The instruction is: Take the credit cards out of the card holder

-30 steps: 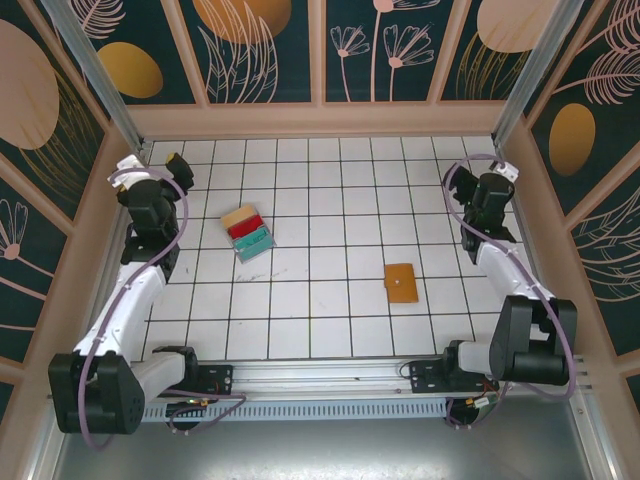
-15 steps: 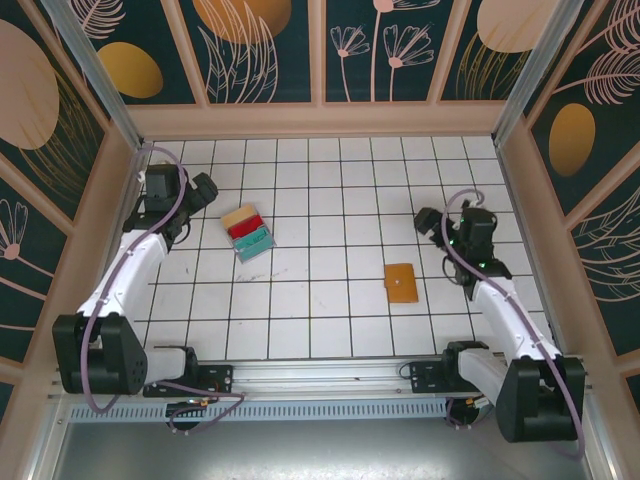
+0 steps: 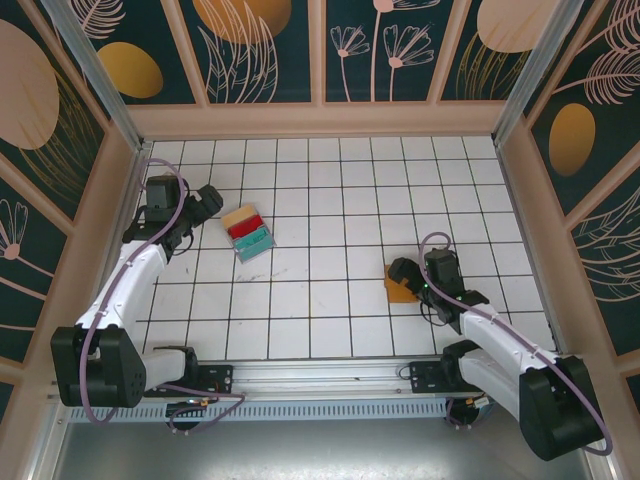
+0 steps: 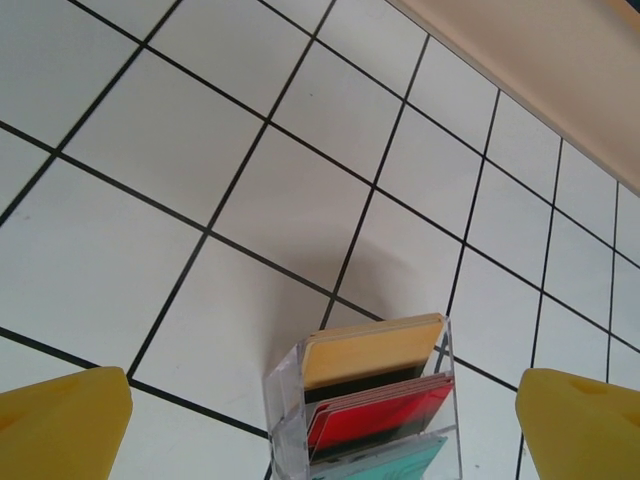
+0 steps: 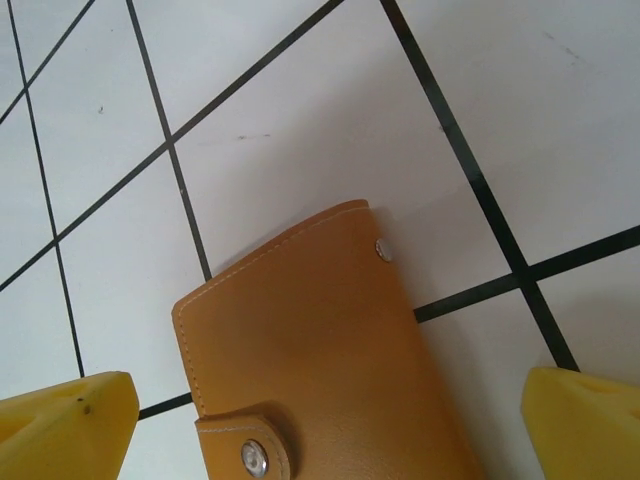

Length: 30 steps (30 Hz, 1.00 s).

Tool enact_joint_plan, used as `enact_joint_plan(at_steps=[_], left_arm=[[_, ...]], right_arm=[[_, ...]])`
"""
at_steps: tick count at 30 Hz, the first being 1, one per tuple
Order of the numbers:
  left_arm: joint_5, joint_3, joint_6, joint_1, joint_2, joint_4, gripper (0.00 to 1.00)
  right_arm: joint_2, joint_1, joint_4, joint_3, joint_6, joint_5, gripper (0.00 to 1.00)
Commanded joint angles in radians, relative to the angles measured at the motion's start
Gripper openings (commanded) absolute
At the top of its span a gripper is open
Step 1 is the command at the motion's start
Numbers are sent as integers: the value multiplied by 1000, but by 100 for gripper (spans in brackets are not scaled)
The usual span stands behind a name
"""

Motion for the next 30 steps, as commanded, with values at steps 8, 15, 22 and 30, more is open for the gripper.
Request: enact_joint_plan(at_steps=[8,15,22,30], left_arm=[[93,-42,-13,-21,-41,-16,98],[79,-71,-49,-117,-60,-14,99],[104,-117,-77,-215,-75,21,96],[80,-90,-62,-380,-14,60,78]], right_arm=[[17,158,257,-30,115,-110,99],[187,301,385,35,152,-77,99],[326,373,395,133,141,-23,99],[177,341,179,164,85,83,99]])
